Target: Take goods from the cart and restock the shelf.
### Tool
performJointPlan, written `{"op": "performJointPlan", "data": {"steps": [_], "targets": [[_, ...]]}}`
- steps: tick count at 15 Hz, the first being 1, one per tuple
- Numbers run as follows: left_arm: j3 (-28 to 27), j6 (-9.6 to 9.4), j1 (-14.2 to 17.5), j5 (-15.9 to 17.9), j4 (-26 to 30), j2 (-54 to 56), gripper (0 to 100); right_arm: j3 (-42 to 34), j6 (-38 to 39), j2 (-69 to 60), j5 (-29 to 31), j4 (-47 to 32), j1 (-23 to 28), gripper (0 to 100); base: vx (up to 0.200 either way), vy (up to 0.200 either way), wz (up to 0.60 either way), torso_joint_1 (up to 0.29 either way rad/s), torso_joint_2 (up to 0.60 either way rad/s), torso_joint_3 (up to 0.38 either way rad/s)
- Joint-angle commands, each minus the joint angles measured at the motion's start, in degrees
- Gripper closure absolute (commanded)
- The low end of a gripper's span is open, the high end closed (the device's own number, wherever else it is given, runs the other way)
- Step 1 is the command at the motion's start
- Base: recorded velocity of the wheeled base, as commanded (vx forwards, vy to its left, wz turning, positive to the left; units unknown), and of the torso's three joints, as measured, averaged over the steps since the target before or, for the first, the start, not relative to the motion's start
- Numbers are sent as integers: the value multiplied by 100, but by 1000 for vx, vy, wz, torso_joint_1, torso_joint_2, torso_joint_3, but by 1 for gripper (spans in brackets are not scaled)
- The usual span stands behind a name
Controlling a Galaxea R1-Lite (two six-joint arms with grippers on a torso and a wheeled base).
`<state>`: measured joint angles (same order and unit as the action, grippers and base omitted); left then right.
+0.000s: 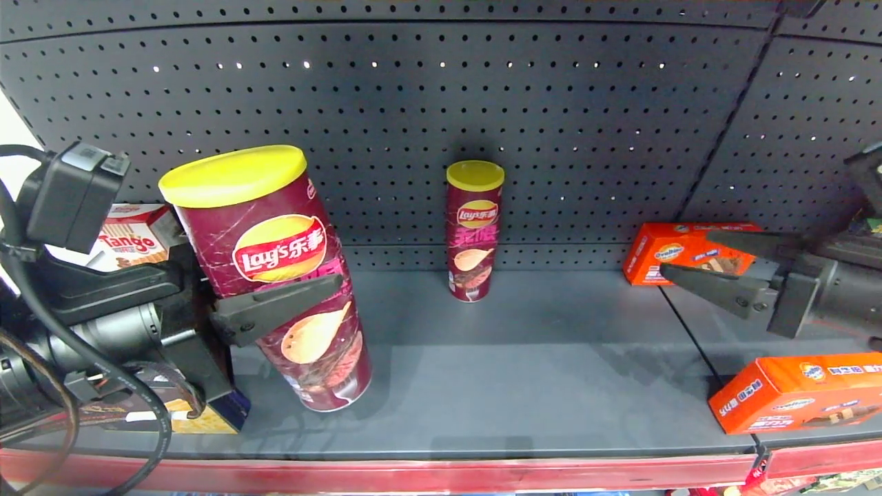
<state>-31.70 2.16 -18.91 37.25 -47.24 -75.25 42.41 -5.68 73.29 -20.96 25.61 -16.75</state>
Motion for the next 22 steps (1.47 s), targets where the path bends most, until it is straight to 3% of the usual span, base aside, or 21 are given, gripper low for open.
{"op": "performJointPlan", "data": {"steps": [1, 3, 4, 5, 8, 10, 13, 22], "targets": [[-12, 57, -8, 1, -13, -16, 100, 443, -232, 836, -392, 49, -171, 0, 0, 0, 0, 0, 0, 0], [-74, 92, -8, 19, -13, -42, 100, 777, -636, 1267, -1367, 58, -153, 0, 0, 0, 0, 0, 0, 0], [-74, 101, -8, 27, -5, -42, 100, 777, -654, 1276, -1385, 58, -153, 0, 0, 0, 0, 0, 0, 0], [-74, 197, 19, 203, -13, -42, 100, 1182, -803, 1680, -1789, 49, -180, 0, 0, 0, 0, 0, 0, 0], [-100, 206, 63, 265, -13, -112, 100, 2034, -803, 2313, -2800, 49, -197, 0, 0, 0, 0, 0, 0, 0], [-302, 320, 230, 449, -13, -156, 100, 2518, -821, 2752, -2853, 75, -241, 0, 0, 0, 0, 0, 0, 0], [-583, 338, 379, 520, -5, -315, 100, 2957, -996, 3253, -2861, 75, -311, 0, 0, 0, 0, 0, 0, 0], [-548, 338, 397, 511, -224, -561, 100, 3766, -1199, 4281, -2853, 199, -338, 0, 0, 0, 0, 0, 0, 0]]}}
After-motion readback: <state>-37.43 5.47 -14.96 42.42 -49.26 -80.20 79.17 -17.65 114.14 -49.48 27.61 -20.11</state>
